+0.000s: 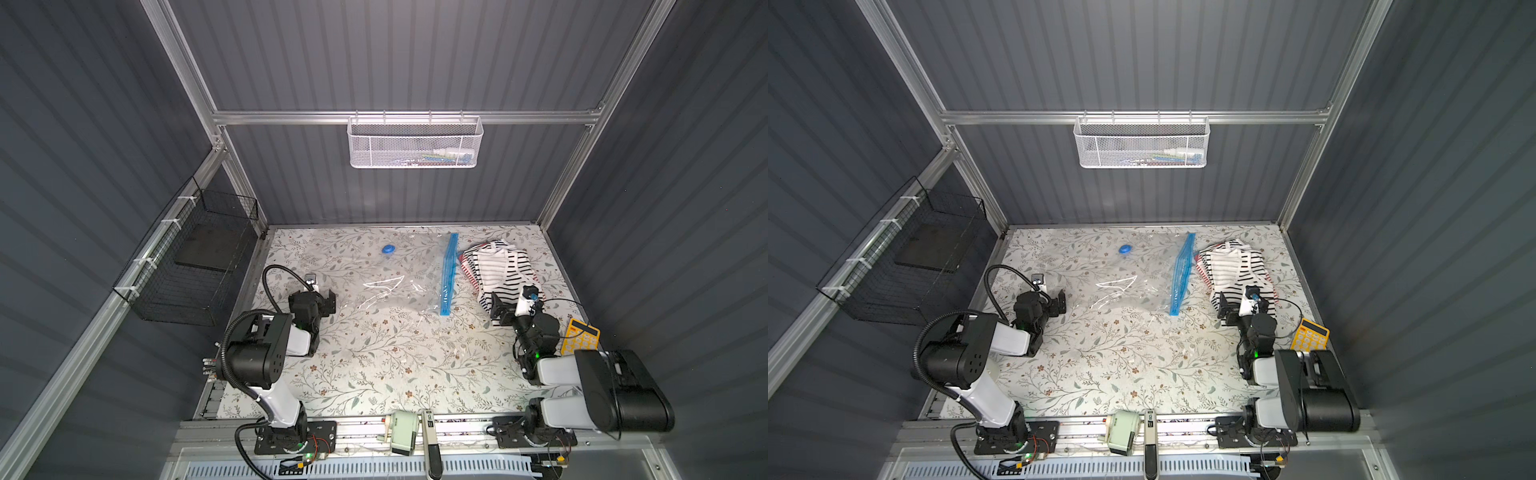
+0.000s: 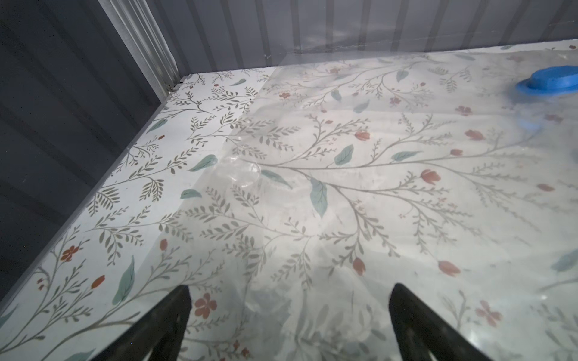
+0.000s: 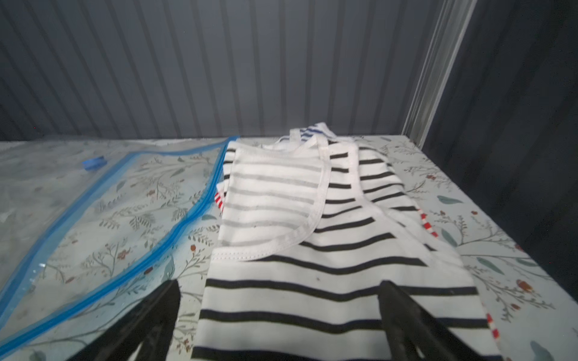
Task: Take the tank top out of the vacuum bag
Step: Reset both arms
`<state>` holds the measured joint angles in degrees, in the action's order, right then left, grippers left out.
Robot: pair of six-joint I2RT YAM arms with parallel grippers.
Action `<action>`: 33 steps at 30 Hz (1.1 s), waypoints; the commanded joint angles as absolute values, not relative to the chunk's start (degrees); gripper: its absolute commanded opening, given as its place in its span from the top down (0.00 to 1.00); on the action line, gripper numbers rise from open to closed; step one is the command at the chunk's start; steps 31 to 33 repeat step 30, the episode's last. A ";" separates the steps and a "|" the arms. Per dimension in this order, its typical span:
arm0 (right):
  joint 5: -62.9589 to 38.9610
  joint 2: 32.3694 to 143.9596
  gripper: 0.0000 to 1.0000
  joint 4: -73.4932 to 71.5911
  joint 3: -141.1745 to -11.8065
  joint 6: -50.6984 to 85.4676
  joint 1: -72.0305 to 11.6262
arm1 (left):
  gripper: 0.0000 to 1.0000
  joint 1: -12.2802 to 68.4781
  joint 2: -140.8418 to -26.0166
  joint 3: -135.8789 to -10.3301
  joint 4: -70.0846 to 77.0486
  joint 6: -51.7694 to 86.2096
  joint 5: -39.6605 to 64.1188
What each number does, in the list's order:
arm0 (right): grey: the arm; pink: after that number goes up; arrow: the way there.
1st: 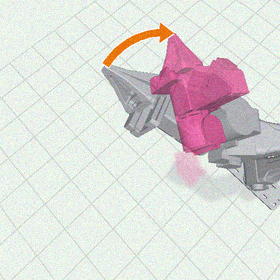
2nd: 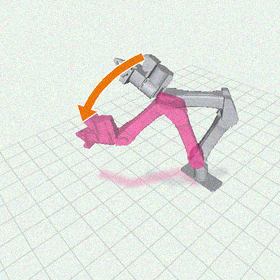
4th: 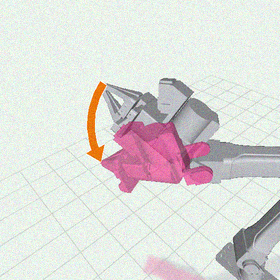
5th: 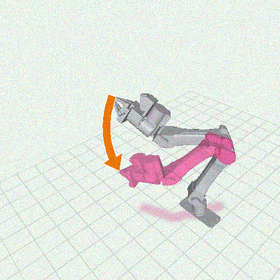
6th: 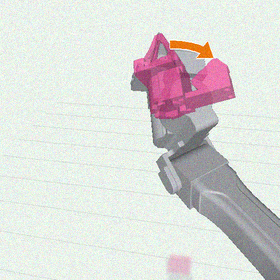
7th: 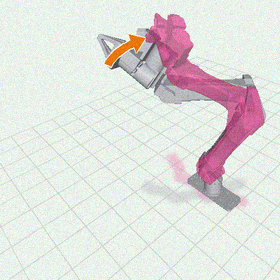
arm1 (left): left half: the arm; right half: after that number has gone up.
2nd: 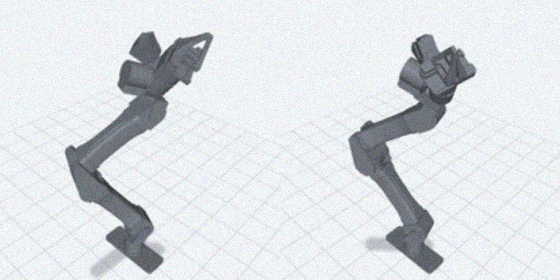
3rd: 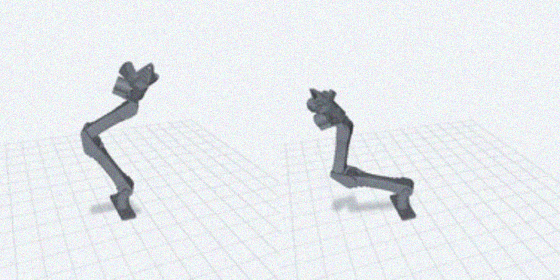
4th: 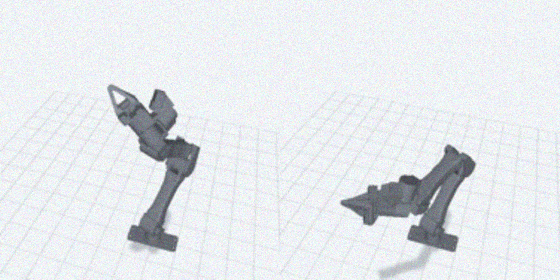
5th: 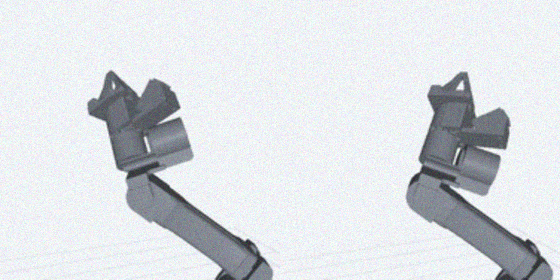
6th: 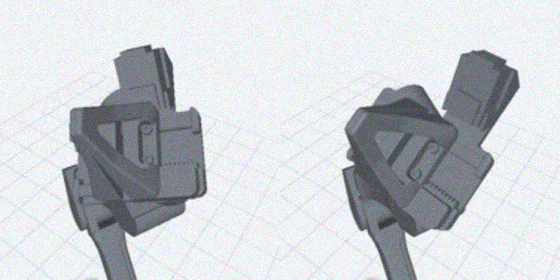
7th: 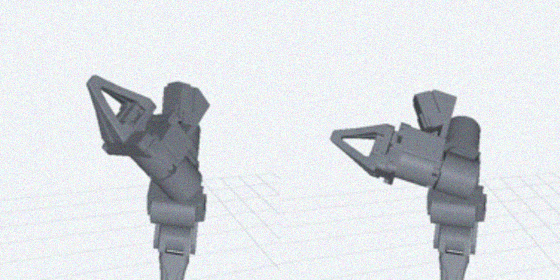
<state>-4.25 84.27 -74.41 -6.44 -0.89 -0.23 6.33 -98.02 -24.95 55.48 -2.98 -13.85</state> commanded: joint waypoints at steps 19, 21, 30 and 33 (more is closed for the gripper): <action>-1.90 83.63 0.01 -59.59 -16.79 0.44 1.93 | 0.00 6.42 -98.20 -26.08 53.87 -2.37 -14.28; -1.90 83.57 0.01 -59.59 -16.79 0.41 1.93 | 0.00 6.42 -98.25 -26.09 53.88 -2.42 -14.31; -7.80 83.44 0.01 -61.14 -15.81 1.28 4.18 | 0.00 6.42 -98.26 -26.10 53.87 -2.37 -14.32; -7.80 83.44 0.01 -61.14 -15.81 1.28 4.18 | 0.00 6.42 -98.26 -26.10 53.87 -2.37 -14.32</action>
